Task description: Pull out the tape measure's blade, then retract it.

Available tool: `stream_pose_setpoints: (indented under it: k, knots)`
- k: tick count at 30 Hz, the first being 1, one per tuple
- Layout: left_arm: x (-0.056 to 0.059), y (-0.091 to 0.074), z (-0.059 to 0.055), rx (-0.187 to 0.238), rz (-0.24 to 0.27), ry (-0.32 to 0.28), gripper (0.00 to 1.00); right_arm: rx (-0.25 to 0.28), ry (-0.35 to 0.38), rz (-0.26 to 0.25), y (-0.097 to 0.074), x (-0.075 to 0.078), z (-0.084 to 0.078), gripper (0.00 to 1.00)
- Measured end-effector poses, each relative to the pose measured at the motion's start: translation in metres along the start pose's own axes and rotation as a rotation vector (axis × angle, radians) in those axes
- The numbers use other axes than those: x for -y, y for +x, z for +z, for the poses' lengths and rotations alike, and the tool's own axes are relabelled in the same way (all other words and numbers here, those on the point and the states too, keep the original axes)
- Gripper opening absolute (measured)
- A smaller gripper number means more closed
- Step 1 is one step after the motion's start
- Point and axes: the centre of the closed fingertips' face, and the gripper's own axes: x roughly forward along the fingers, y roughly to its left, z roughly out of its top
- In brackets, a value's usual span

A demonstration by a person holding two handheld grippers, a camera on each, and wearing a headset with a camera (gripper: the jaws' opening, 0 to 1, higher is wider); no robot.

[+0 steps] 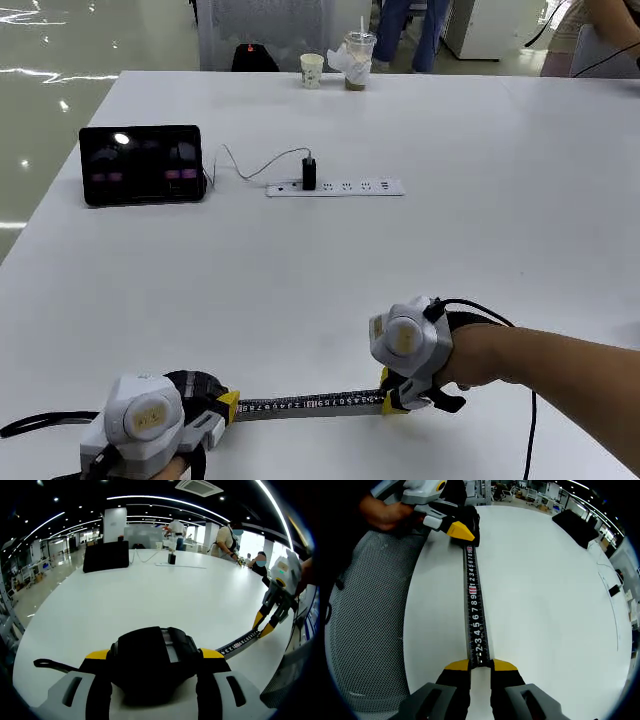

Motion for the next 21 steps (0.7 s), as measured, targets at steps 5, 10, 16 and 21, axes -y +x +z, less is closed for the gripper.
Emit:
stream_pose_setpoints:
  k: [5, 10, 16, 21]
  knots:
    - [-0.0001, 0.0004, -0.0001, -0.001, -0.001, 0.000, 0.64, 0.002, -0.013, -0.002, 0.0010, 0.0002, 0.0014, 0.11]
    - [-0.0002, 0.0006, 0.0001, -0.001, 0.000, 0.001, 0.64, 0.008, 0.006, -0.008, 0.0015, 0.0003, 0.0030, 0.11]
    - [0.0000, 0.0001, 0.0001, -0.003, 0.001, 0.001, 0.64, 0.001, 0.009, -0.007, 0.0019, 0.0000, 0.0056, 0.11]
    - [0.0002, -0.0002, -0.0001, -0.006, 0.001, 0.002, 0.64, -0.001, 0.018, -0.010, 0.0029, 0.0006, 0.0069, 0.11]
